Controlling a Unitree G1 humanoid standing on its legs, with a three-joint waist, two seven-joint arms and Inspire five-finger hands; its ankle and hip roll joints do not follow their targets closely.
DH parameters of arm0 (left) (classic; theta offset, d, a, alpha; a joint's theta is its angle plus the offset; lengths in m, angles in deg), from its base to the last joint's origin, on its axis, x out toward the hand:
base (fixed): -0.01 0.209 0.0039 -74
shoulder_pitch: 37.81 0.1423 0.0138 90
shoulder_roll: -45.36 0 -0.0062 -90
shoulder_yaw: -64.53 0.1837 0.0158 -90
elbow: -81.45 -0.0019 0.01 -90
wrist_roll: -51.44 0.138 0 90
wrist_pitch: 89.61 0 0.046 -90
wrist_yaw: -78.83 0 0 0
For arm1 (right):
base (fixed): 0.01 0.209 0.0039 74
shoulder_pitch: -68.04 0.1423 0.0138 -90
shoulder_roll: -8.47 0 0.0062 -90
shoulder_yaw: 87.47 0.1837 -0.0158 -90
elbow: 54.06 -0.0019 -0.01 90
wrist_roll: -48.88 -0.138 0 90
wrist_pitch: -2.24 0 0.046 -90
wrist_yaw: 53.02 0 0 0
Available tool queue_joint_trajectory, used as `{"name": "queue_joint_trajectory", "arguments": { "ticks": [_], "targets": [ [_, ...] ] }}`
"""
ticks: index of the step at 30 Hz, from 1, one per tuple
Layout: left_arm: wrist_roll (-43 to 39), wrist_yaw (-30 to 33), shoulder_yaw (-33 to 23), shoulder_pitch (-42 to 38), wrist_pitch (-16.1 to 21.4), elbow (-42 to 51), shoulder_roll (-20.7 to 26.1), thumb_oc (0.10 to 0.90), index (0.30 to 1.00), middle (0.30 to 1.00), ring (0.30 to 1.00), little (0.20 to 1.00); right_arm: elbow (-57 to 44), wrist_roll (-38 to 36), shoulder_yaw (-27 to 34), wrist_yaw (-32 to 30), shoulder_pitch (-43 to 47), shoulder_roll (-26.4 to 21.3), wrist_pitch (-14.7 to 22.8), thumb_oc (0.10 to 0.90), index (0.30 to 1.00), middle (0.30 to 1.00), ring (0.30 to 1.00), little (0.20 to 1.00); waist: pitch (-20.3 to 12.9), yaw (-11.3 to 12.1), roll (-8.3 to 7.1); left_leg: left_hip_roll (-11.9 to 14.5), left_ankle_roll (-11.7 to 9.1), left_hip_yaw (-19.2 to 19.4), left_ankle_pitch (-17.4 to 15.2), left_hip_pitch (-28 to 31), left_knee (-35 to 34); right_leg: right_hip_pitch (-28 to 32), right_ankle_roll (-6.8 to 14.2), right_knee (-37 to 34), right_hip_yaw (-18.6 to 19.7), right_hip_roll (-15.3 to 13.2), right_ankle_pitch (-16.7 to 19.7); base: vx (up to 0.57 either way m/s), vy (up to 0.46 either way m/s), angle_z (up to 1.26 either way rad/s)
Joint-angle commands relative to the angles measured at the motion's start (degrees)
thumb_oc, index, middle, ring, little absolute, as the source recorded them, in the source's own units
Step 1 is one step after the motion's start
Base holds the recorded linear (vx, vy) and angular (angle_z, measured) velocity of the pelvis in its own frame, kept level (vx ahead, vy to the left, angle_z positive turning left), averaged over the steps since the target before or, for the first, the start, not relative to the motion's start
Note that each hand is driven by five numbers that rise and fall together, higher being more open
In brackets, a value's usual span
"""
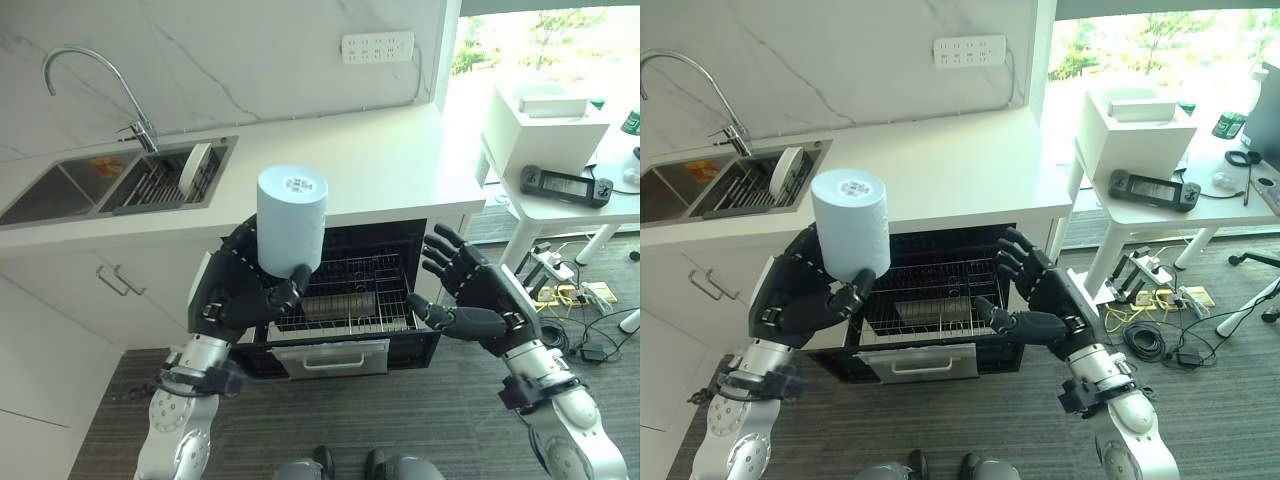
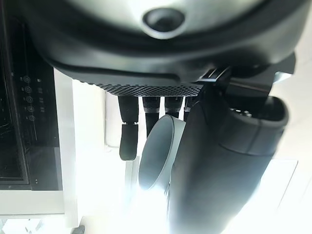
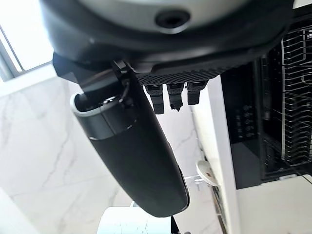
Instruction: Place the dishes in the dishwasher.
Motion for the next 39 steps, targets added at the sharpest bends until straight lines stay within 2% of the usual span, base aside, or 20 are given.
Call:
{"name": "queue_joint_trajectory", "arguments": {
  "ticks": [1, 7, 11, 16, 18, 19, 20, 21, 22, 23, 24, 25, 26, 27, 30, 34, 35, 36, 37, 39],
  "targets": [
    [-1.4, 1.64, -2.97, -4.98, 7.63, 5.48, 1.2, 0.4, 0.3, 0.3, 0.3, 0.3, -4.69, -1.62, 3.81, -0.02, 6.19, 0.21, 4.56, 0.8, 0.9, 0.9, 0.9, 0.9, -1.57, 0.69, -0.35, -0.76, -0.73, -1.6, -3.87, 5.5, -1.15, 3.26, 5.95, -2.07, 4.28, -3.35, -2.64, 0.08, 0.179, 0.1],
    [0.4, 4.08, -2.42, -7.38, 7.79, 4.64, 1.75, 0.4, 0.3, 0.3, 0.3, 0.3, -5.62, -0.37, 3.72, -0.04, 5.23, 1.39, 2.74, 0.8, 0.9, 0.9, 0.9, 0.9, -2.08, -0.03, -1.0, -0.67, 0.05, -1.05, -5.85, 6.41, -1.15, 3.7, 6.65, -2.07, 2.18, -4.57, -2.52, 0.05, 0.125, 0.12],
    [1.95, 5.36, -2.94, -7.51, 8.03, 4.63, 1.97, 0.4, 0.3, 0.3, 0.3, 0.3, -5.74, -0.08, 2.98, 0.25, 5.66, 1.85, 2.35, 0.8, 0.9, 0.9, 0.9, 0.9, -1.45, 0.52, -1.5, -1.34, 0.82, -1.43, -6.6, 6.84, -1.15, 3.68, 7.43, -2.07, 1.62, -5.43, -1.71, 0.03, 0.106, 0.11],
    [8.28, 10.45, -3.45, -7.76, 9.29, 4.19, 2.92, 0.4, 0.3, 0.3, 0.3, 0.3, -5.58, 0.51, 1.74, -1.18, 6.62, 3.15, 2.06, 0.8, 0.9, 0.9, 0.9, 0.9, -0.55, 1.9, -1.99, -2.45, 2.25, -2.32, -7.21, 7.16, -1.15, 4.17, 8.71, -2.07, 0.14, -6.66, -0.41, 0.06, 0.101, 0.08],
    [8.74, 11.41, -3.77, -7.71, 9.83, 3.81, 3.23, 0.4, 0.3, 0.3, 0.3, 0.3, -5.05, 0.73, 1.37, -1.92, 6.99, 3.47, 1.56, 0.8, 0.9, 0.9, 0.9, 0.9, -0.19, 2.34, -1.66, -2.3, 2.81, -3.08, -6.78, 7.04, -1.15, 5.9, 8.57, -2.07, -0.67, -5.94, -0.44, 0.09, 0.075, 0.0],
    [9.1, 11.17, -3.84, -7.66, 9.92, 3.75, 3.34, 0.4, 0.3, 0.3, 0.3, 0.3, -4.84, 0.83, 1.11, -2.19, 7.16, 3.73, 1.6, 0.8, 0.9, 0.9, 0.9, 0.9, -0.01, 2.59, -1.43, -2.1, 3.08, -3.6, -6.39, 6.73, -1.15, 7.08, 8.72, -2.07, -1.39, -5.34, 0.77, 0.12, 0.055, 0.06],
    [10.32, 10.69, -3.88, -7.49, 10.32, 3.89, 3.48, 0.4, 0.3, 0.3, 0.3, 0.3, -4.76, 0.79, 0.7, -2.33, 7.0, 4.08, 2.14, 0.8, 0.9, 0.9, 0.9, 0.9, 0.42, 2.84, -0.91, -1.6, 3.77, -4.58, -6.07, 6.38, -1.15, 8.56, 9.16, -1.61, -2.61, -4.34, 4.69, 0.16, -0.032, 0.14],
    [11.06, 10.44, -3.97, -7.4, 10.8, 3.54, 3.75, 0.4, 0.3, 0.3, 0.3, 0.3, -4.19, 1.77, 0.17, -3.13, 6.77, 4.6, 2.26, 0.8, 0.9, 0.9, 0.9, 0.9, 1.29, 3.12, -1.09, -1.47, 3.85, -5.2, -5.77, 6.34, -1.15, 8.22, 9.18, -1.36, -2.92, -4.59, 6.55, 0.18, -0.113, 0.07],
    [11.29, 10.91, -4.02, -7.68, 10.87, 3.14, 4.03, 0.4, 0.3, 0.3, 0.3, 0.3, -3.42, 2.62, -0.34, -4.94, 6.76, 4.75, 1.62, 0.8, 0.9, 0.9, 0.9, 0.9, 1.6, 3.25, -1.57, -1.69, 3.62, -5.11, -5.75, 6.47, -1.15, 7.43, 9.19, -2.07, -3.21, -5.53, 6.8, 0.18, -0.262, -0.11],
    [10.58, 11.39, -4.86, -8.14, 10.66, 2.74, 4.76, 0.4, 0.3, 0.3, 0.3, 0.3, -1.82, 1.87, -0.54, -5.92, 6.32, 4.86, 1.41, 0.8, 0.9, 0.9, 0.9, 0.9, 1.95, 3.1, -2.8, -2.54, 3.19, -4.79, -6.27, 6.84, -1.15, 3.4, 9.33, -2.07, -2.03, -7.78, 4.32, 0.15, -0.254, -0.3],
    [10.22, 11.5, -5.25, -8.12, 10.56, 2.76, 4.94, 0.4, 0.3, 0.3, 0.3, 0.3, -1.65, 1.64, -0.32, -5.57, 5.91, 4.77, 1.63, 0.8, 0.9, 0.9, 0.9, 0.9, 2.07, 2.65, -3.16, -2.89, 3.19, -4.83, -6.71, 7.21, -1.15, 1.51, 9.64, -2.07, -0.87, -8.34, 4.36, 0.16, -0.239, -0.35],
    [10.05, 11.83, -5.56, -7.97, 10.25, 3.15, 5.13, 0.4, 0.3, 0.3, 0.3, 0.3, -1.9, 1.43, -0.04, -5.23, 5.38, 4.86, 1.49, 0.8, 0.9, 0.9, 0.9, 0.9, 1.96, 2.13, -3.43, -3.19, 3.34, -4.79, -7.22, 7.56, -1.15, -0.89, 10.13, -2.07, 0.89, -8.67, 5.58, 0.24, -0.255, -0.26],
    [9.92, 12.32, -5.65, -7.71, 9.77, 4.4, 5.32, 0.4, 0.3, 0.3, 0.3, 0.3, -3.11, -0.45, 0.72, -3.86, 4.23, 5.02, 1.3, 0.8, 0.9, 0.9, 0.9, 0.9, 2.56, 0.31, -3.58, -3.62, 3.95, -5.6, -8.15, 8.87, -1.15, -3.98, 10.59, -2.07, 5.15, -7.73, 7.31, 0.26, -0.263, -0.11],
    [9.93, 12.36, -5.37, -7.6, 9.9, 4.7, 5.12, 0.4, 0.3, 0.3, 0.3, 0.3, -3.45, -0.86, 0.88, -3.5, 3.88, 4.81, 1.24, 0.8, 0.9, 0.9, 0.9, 0.9, 2.65, 0.0, -3.56, -3.65, 4.01, -5.79, -8.39, 9.14, -1.15, -3.91, 10.42, -2.07, 5.88, -7.21, 6.38, 0.28, -0.364, 0.16],
    [10.78, 15.67, -3.14, -8.11, 11.3, 4.85, 4.46, 0.4, 0.3, 0.3, 0.3, 0.3, -3.74, -1.45, 0.23, -3.29, 5.37, 3.45, -1.05, 0.8, 0.9, 0.9, 0.9, 0.9, 1.52, -0.26, -3.71, -3.36, 3.55, -4.2, -9.4, 10.45, -1.15, -4.3, 10.07, -2.07, 4.92, -7.41, 5.07, 0.19, -0.29, 0.5],
    [10.55, 14.9, -2.58, -7.13, 11.69, 5.42, 3.78, 0.4, 0.3, 0.3, 0.3, 0.3, -3.99, -2.48, 1.41, -1.55, 5.39, 1.12, -1.55, 0.8, 0.9, 0.9, 0.9, 0.9, -0.3, -0.28, -3.9, -3.78, 2.11, -2.04, -9.46, 14.66, -1.15, -3.12, 8.39, -2.07, 4.3, -7.85, 3.62, 0.23, -0.19, 0.17],
    [10.51, 15.04, -2.28, -7.14, 11.52, 5.6, 3.64, 0.4, 0.3, 0.3, 0.3, 0.3, -3.9, -2.84, 1.85, -1.45, 5.49, 0.41, -1.45, 0.8, 0.9, 0.9, 0.9, 0.9, -0.2, 0.2, -4.29, -3.89, 1.42, -1.33, -6.43, 14.67, -1.15, -1.97, 7.98, -2.07, 4.25, -8.23, 3.02, 0.14, -0.077, 0.19],
    [10.52, 15.1, -2.06, -7.23, 11.37, 5.69, 3.54, 0.4, 0.3, 0.3, 0.3, 0.3, -3.93, -3.19, 2.07, -1.46, 5.56, 0.08, -1.5, 0.8, 0.9, 0.9, 0.9, 0.9, 0.08, 0.5, -4.56, -3.88, 1.01, -1.02, -5.03, 14.2, -1.15, -1.25, 7.75, -2.07, 4.18, -8.52, 2.72, 0.1, -0.039, 0.21],
    [10.85, 15.33, -1.67, -7.5, 11.27, 5.45, 3.31, 0.4, 0.3, 0.3, 0.3, 0.3, -3.83, -3.96, 2.21, -1.84, 6.18, -0.46, -1.68, 0.8, 0.9, 0.9, 0.9, 0.9, 0.48, 0.72, -4.55, -2.69, 0.51, 0.22, -4.54, 11.93, -1.15, 0.08, 7.47, -2.07, 3.86, -8.45, 1.99, 0.03, 0.03, 0.29],
    [11.09, 15.73, -0.83, -7.63, 11.77, 4.65, 3.03, 0.4, 0.3, 0.3, 0.3, 0.3, -3.89, -5.32, 1.92, -2.29, 7.41, -0.53, -1.7, 0.8, 0.9, 0.9, 0.9, 0.9, 0.6, 0.48, -2.79, 1.65, -1.1, 1.68, -3.42, 7.72, -1.15, 1.7, 7.29, -2.07, 2.9, -6.9, 0.08, 0.0, 0.108, 0.15]
  ]
}}
